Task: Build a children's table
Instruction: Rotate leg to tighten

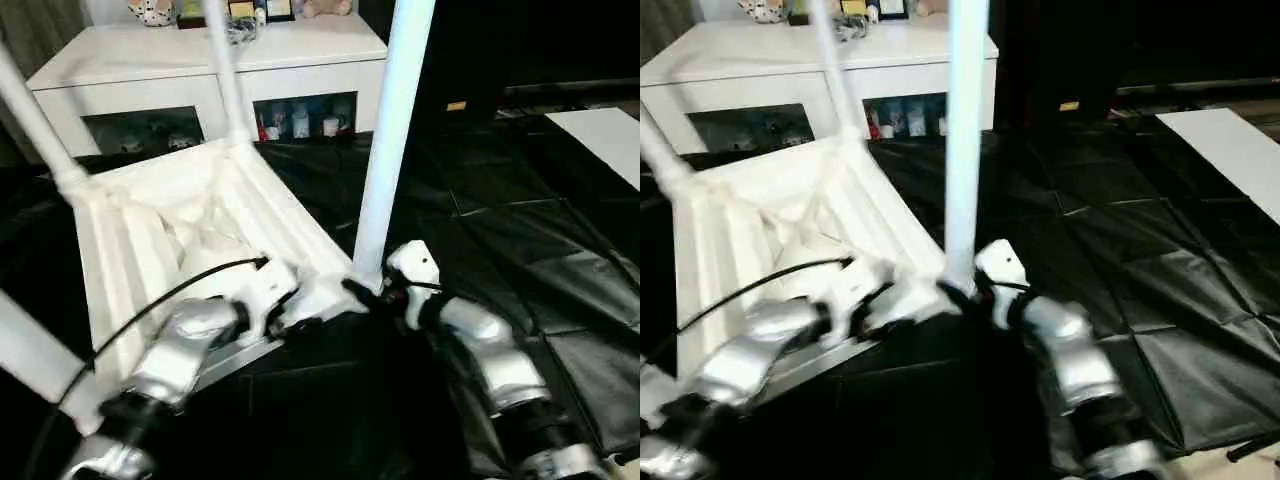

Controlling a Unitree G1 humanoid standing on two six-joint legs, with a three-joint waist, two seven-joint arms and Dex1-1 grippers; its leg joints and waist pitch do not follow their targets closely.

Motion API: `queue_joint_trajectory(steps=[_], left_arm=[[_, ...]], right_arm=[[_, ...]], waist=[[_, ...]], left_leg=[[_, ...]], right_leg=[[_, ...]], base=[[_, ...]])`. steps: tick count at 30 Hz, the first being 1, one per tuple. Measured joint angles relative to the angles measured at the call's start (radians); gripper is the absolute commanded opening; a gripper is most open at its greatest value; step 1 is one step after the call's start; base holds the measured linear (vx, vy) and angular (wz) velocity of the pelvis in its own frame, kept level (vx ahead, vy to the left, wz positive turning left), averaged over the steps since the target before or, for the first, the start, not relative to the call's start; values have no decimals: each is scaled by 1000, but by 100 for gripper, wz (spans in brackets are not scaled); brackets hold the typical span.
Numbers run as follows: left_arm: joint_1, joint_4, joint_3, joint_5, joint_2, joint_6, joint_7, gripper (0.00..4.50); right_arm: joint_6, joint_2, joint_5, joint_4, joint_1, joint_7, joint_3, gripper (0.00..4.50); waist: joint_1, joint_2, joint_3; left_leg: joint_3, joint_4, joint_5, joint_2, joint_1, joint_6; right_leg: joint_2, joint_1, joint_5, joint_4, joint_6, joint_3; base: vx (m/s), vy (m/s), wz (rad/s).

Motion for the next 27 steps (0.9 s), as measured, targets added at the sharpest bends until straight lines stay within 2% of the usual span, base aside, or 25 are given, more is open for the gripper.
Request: queue_joint_trajectory(steps=[3, 8, 9, 11, 15, 16, 17, 23, 27], left_arm=[[-9, 7, 9, 4, -30, 32, 35, 320], [-9, 8, 13, 0, -38, 31, 37, 319], [-7, 4, 13, -4, -37, 33, 37, 319], [3, -11, 13, -10, -32, 32, 35, 319], [23, -42, 15, -25, -9, 28, 11, 319], [27, -47, 15, -28, -3, 22, 0, 319], [39, -58, 16, -35, 12, 5, -20, 319], [96, -102, 27, -76, 100, -64, -144, 318], [113, -112, 26, -86, 129, -92, -194, 318]], right_arm=[[11, 38, -35, 0, 1, -97, -1, 265], [-1, 42, -31, -1, 6, -98, -11, 265], [0, 44, -22, -5, 9, -88, -19, 265], [9, 44, 11, -19, 17, -59, -34, 335], [36, 26, 100, -67, 42, 47, -53, 345], [45, 15, 114, -80, 47, 73, -55, 375], [50, -17, 129, -93, 51, 124, -50, 380], [52, -165, 161, -175, 66, 380, 9, 381], [52, -203, 169, -182, 84, 454, 17, 381]], waist=[[-6, 0, -1], [-7, 0, -1], [-7, 0, -1], [-7, -1, -1], [-7, 0, -1], [-7, 2, 0], [-6, 3, 1], [-4, 5, 2], [4, 4, 3]], left_leg=[[0, 0, 0, -1, 0, 0], [0, 0, 0, -1, -1, 0], [0, 0, 0, -1, -1, 0], [0, 0, 0, -1, -2, 0], [-1, -1, 0, 0, -3, 0], [-1, -1, 0, 0, -4, 0], [-1, -2, 0, 0, -4, 0], [-1, -2, 0, 1, -8, 0], [-1, -1, 0, 1, -8, 0]], right_leg=[[0, 1, -1, -2, 2, 1], [0, 1, -2, -3, 3, 1], [0, 1, -2, -3, 3, 1], [0, 1, -2, -3, 3, 1], [0, 0, 1, -1, -2, 0], [0, -1, 1, -1, -2, 0], [0, -1, 1, -1, -2, -1], [0, -4, 0, -2, 0, -3], [0, -4, 0, -2, 0, -2]], base=[[0, 0, 0], [0, 0, 0], [0, 0, 0], [0, 0, 0], [0, 0, 0], [0, 0, 0], [0, 0, 0], [0, 0, 0], [0, 0, 0]])
